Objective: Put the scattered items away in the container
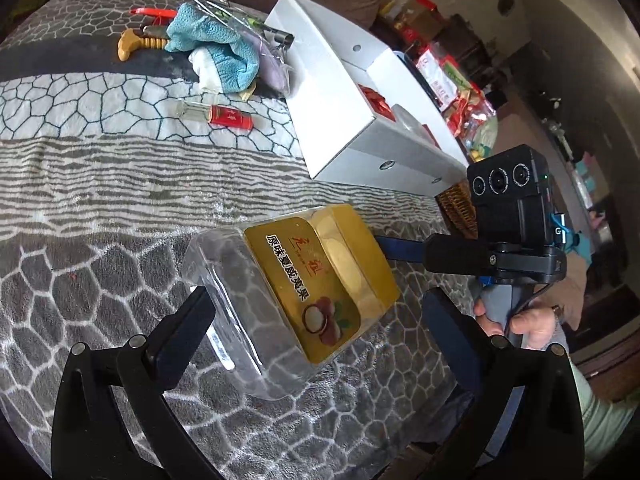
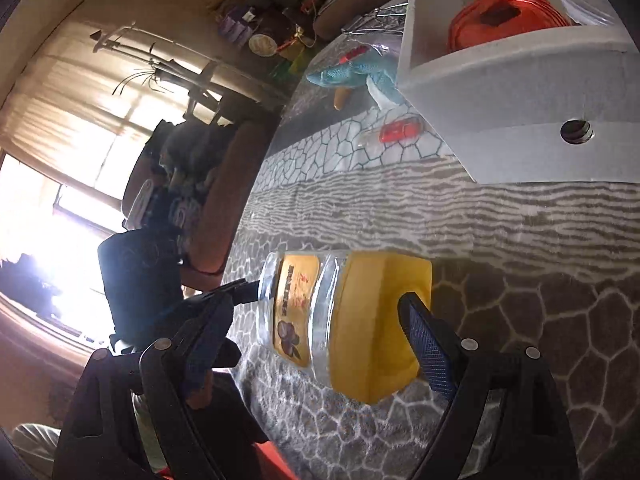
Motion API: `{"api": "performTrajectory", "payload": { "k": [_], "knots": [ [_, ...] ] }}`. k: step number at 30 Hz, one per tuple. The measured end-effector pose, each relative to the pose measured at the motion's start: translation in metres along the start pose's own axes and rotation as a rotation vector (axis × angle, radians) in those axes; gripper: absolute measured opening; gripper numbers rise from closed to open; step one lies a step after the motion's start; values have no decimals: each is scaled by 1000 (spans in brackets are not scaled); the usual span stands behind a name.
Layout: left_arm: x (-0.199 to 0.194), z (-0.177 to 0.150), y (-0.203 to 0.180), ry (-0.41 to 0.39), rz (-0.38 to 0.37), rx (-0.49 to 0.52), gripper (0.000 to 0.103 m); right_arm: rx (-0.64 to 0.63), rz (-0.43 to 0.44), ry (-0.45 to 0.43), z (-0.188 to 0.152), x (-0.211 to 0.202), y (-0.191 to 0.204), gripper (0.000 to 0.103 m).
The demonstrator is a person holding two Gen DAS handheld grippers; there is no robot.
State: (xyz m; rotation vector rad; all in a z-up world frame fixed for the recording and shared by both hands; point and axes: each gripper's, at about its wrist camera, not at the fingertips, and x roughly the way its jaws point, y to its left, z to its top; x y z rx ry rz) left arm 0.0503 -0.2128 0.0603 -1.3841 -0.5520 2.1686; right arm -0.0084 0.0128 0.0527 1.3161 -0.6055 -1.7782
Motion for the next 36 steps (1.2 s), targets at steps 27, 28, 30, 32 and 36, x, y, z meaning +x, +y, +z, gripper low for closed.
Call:
{"api": "performTrajectory", "payload": {
  "k": [27,28,30,32,36],
  "knots": [
    [44,-30,-7,79,228,250,103,-94,-167,87,-13,19,-6,91],
    [43,-29,-6,75,220,247,103,-88,-167,77,-10,18,-7,91],
    [42,-29,-4,73,201,246,103,-131,-178,60,-4,15,-3,93],
    [40,-29,-2,77,180,248,103,-291,-182,50,-5,9,12,94],
    [36,-29,-1,116,137,280,103,-671,-225,-24,-29,-11,35,95]
  ]
}}
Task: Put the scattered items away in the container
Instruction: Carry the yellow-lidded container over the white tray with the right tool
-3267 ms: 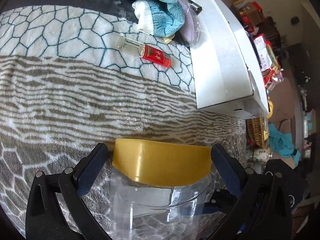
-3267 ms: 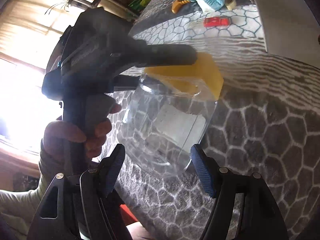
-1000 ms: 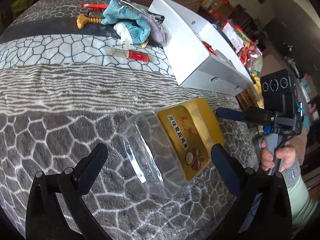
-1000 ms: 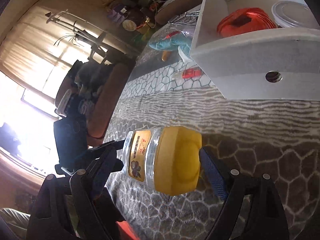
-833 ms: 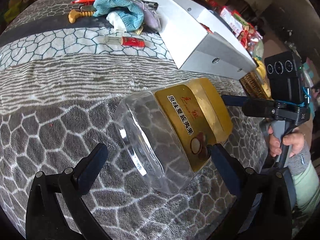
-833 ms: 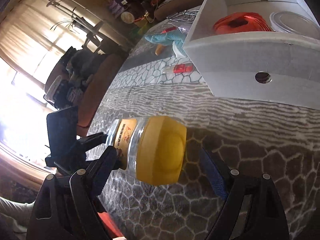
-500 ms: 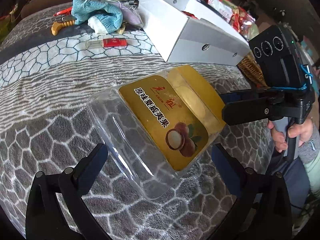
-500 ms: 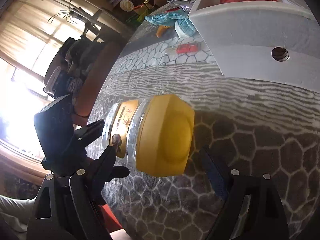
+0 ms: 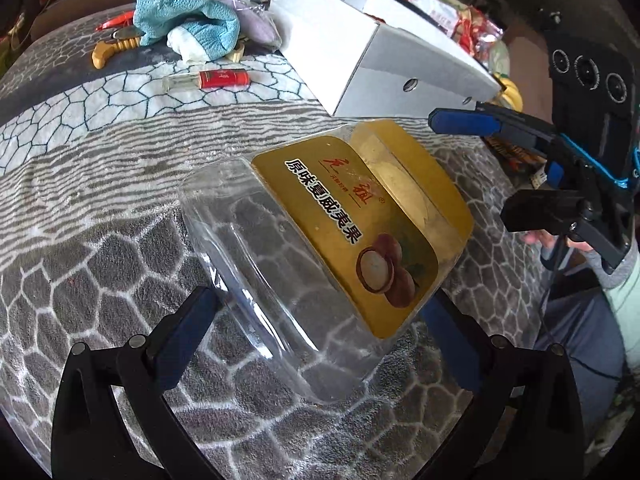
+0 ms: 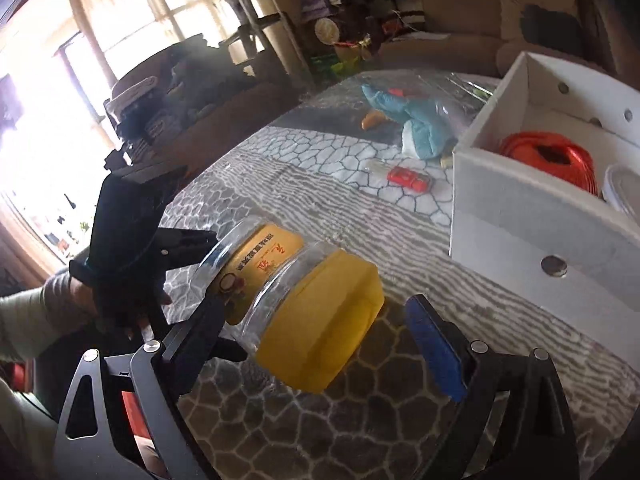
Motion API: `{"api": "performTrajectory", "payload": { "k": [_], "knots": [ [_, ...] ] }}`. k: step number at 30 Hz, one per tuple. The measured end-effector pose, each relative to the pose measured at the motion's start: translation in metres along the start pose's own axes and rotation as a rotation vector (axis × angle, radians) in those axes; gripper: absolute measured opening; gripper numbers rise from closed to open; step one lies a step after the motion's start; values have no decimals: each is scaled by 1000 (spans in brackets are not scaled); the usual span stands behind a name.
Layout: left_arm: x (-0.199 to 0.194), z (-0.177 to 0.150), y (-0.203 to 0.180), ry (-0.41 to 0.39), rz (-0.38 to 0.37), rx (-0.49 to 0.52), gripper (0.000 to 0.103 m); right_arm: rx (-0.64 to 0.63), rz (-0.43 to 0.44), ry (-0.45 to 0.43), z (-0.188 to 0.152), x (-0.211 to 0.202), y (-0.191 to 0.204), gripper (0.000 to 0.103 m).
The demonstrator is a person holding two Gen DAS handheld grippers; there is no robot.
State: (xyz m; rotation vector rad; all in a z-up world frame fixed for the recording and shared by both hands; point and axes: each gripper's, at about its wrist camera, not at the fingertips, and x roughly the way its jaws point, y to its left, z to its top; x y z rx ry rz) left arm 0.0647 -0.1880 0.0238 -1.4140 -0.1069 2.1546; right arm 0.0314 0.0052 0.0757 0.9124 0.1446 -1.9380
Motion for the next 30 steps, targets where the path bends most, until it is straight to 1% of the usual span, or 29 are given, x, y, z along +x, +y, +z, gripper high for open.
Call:
{"api": "performTrajectory", "payload": {
  "k": [1,3,4,6,9,11,13,15,16,18,20,22,24,26,27,28,30],
  "knots": [
    [-2,1,0,15,-19,21,103,-90,4,-18,-4,-4,6,95],
    [-9,6,-4,23,-58,93,103,-245,31,-9,-10,-5,14,96],
    [-13,10,-7,18,-75,144,103,-289,56,13,-12,-2,16,96],
    [-20,17,-12,23,-86,260,103,-331,104,64,-9,8,18,96],
    [-19,26,-13,74,-79,401,103,-403,107,105,1,20,16,96],
    [-13,30,-12,127,-66,467,103,-415,123,122,8,25,9,96],
    [-7,30,-11,169,-72,525,103,-416,157,147,11,29,-1,96],
    [-4,30,-12,192,-71,576,103,-400,209,164,9,30,-8,96],
    [-2,29,-12,196,-70,595,103,-396,219,163,8,30,-10,96],
    [-2,32,-11,183,-78,609,103,-404,222,163,3,30,-12,97],
    [-6,35,-10,166,-122,616,103,-401,229,151,-1,35,-14,98],
    [-12,35,-9,158,-149,635,103,-374,260,149,-3,42,-13,98],
    [-18,32,-8,164,-139,661,103,-394,242,182,-6,51,-7,98],
    [-25,26,-8,146,-81,709,103,-393,229,211,-11,56,-5,98],
    [-29,23,-8,130,-62,740,103,-383,219,201,-13,56,-5,98],
    [-32,21,-8,111,-59,764,103,-375,217,186,-14,54,-4,98],
    [-33,22,-7,97,-86,786,103,-385,205,161,-16,51,-3,98]
  ]
}}
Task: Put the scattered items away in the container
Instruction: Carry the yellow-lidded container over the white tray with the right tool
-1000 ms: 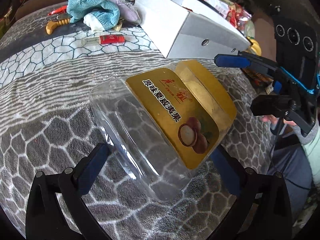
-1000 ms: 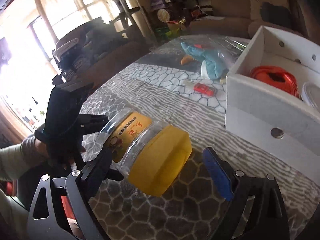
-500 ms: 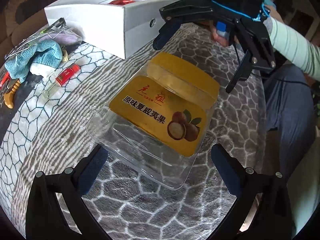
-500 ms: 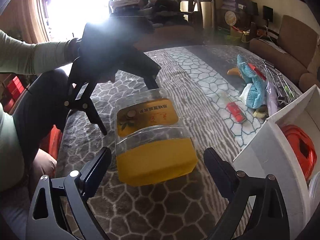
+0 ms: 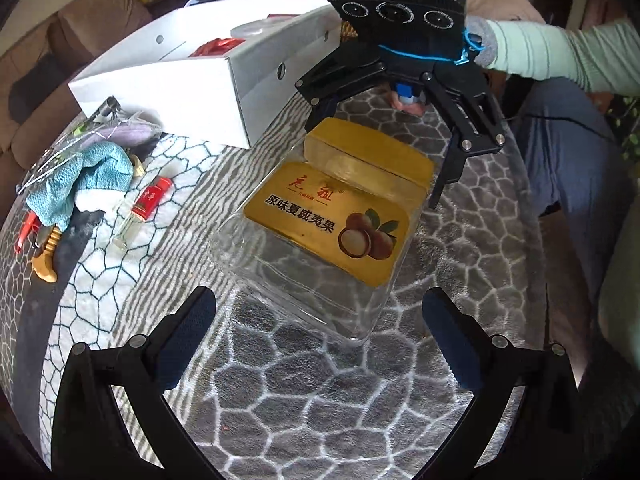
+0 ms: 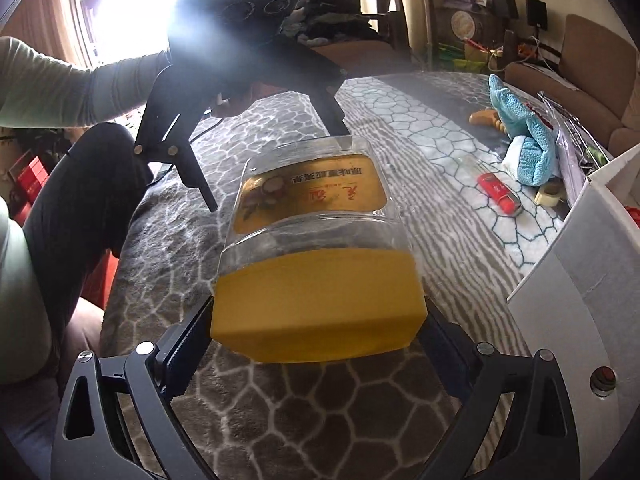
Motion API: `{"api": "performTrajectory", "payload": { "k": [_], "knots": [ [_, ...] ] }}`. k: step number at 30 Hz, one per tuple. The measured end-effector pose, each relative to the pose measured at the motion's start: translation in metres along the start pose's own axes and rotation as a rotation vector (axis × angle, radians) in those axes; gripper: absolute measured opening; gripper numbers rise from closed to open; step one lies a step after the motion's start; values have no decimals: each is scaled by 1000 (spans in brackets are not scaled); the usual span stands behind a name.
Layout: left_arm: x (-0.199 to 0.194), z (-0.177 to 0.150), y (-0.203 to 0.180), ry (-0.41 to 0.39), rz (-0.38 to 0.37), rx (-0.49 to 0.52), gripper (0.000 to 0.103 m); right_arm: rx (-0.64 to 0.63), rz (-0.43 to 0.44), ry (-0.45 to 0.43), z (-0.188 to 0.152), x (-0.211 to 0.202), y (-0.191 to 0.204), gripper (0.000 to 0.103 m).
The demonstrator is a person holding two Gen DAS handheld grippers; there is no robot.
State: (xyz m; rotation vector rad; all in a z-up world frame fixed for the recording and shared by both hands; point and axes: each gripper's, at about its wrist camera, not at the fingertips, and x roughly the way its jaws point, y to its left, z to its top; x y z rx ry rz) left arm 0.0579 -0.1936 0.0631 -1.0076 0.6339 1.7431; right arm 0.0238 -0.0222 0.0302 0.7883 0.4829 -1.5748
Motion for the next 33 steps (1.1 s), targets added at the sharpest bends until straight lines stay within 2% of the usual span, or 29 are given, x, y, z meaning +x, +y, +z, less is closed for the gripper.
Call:
{"api": "performTrajectory", "payload": {
  "k": [3,6,10,12,16,19,21,24,29,33],
  "knots": [
    [2,5,10,-51,-9,38,103,0,2,-2,-1,1,-3,98],
    [7,11,18,-58,-1,88,103,20,20,-1,-4,1,-8,97],
    [18,17,20,0,-100,125,103,15,19,-3,-6,0,-9,98],
    [24,18,22,26,-120,141,103,18,20,-10,-5,1,-10,98],
    [30,22,36,-7,-160,65,103,25,23,1,-5,7,-10,98],
    [36,23,35,-18,-178,76,103,28,12,22,-5,12,-11,98],
    [43,23,33,-5,-168,74,103,40,21,25,-5,13,-13,98],
    [51,25,39,4,-222,22,101,62,36,20,-5,12,-15,94],
    [26,34,34,-60,-211,-6,101,62,25,-15,2,-6,-13,93],
    [-8,54,22,-68,-174,36,100,31,26,-43,19,-34,-2,93]
  ]
}}
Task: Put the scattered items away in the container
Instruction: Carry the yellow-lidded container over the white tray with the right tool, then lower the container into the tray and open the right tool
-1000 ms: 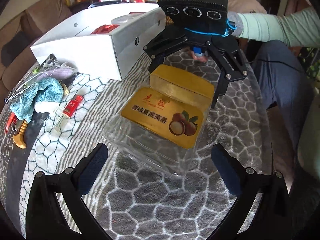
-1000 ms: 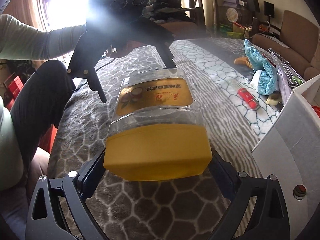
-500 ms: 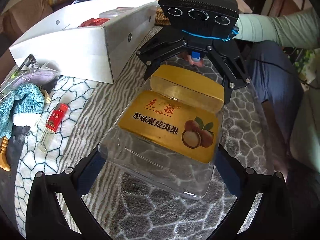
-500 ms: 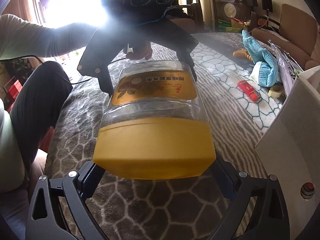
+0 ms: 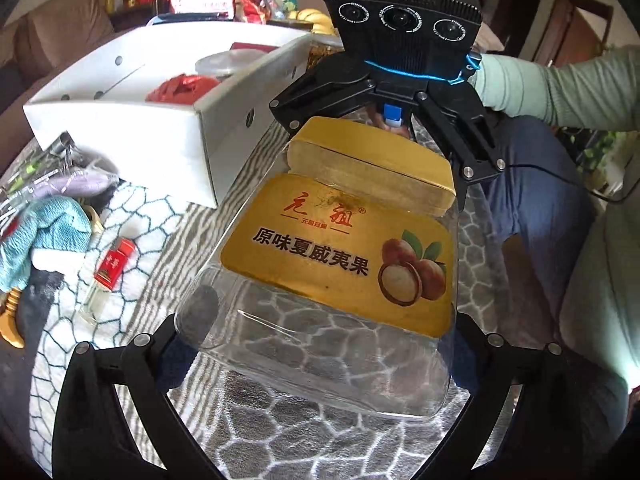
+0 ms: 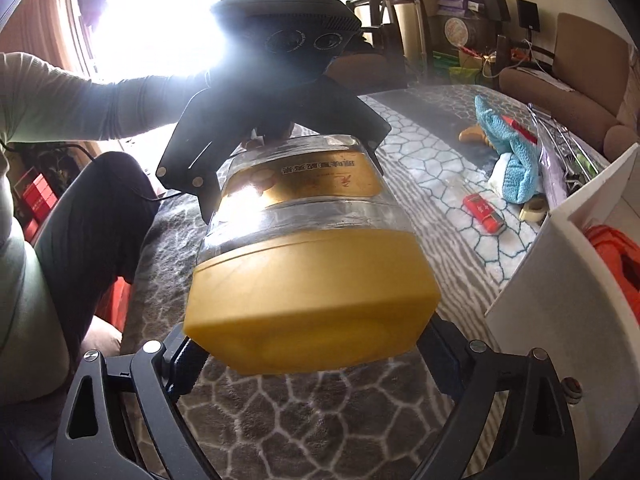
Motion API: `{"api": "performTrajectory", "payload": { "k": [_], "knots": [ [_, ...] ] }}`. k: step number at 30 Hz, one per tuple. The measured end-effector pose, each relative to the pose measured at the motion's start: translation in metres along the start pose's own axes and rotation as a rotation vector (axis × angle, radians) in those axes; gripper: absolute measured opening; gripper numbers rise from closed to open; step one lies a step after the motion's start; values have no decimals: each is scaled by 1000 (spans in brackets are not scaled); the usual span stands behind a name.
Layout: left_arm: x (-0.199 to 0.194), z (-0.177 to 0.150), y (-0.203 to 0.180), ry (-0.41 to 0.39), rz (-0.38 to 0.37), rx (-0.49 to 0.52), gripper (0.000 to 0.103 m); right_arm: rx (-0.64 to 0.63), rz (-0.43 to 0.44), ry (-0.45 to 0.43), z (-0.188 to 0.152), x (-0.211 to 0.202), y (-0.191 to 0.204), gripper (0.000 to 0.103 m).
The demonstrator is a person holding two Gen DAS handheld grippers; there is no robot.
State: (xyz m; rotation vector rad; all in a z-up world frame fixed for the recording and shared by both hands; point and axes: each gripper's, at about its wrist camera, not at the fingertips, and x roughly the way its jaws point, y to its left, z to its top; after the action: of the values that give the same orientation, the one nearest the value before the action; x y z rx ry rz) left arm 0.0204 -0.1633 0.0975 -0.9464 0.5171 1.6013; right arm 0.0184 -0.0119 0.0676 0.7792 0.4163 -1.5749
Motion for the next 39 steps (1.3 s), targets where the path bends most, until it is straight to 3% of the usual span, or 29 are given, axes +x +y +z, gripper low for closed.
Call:
{"api": "performTrajectory", "payload": {
  "k": [5,11,16,20,25,30,34,39],
  "knots": [
    [-27,51,-12,32,49,69,100,-62,-29,21,27,-38,10,92],
    [-54,129,16,-50,110,67,100,-160,-152,33,62,-117,-9,92],
    [-45,196,62,-62,126,98,100,-203,-242,114,88,-166,-58,93],
    [-16,238,105,-66,116,95,100,-166,-263,182,84,-188,-112,93],
    [39,245,161,-22,77,52,100,-97,-256,214,58,-189,-180,94],
    [96,230,193,85,75,34,100,-47,-208,317,28,-145,-233,94],
    [121,219,203,166,74,30,100,-21,-168,396,11,-112,-257,95],
    [126,212,215,181,73,11,100,25,-131,393,15,-106,-274,96]
  ]
}}
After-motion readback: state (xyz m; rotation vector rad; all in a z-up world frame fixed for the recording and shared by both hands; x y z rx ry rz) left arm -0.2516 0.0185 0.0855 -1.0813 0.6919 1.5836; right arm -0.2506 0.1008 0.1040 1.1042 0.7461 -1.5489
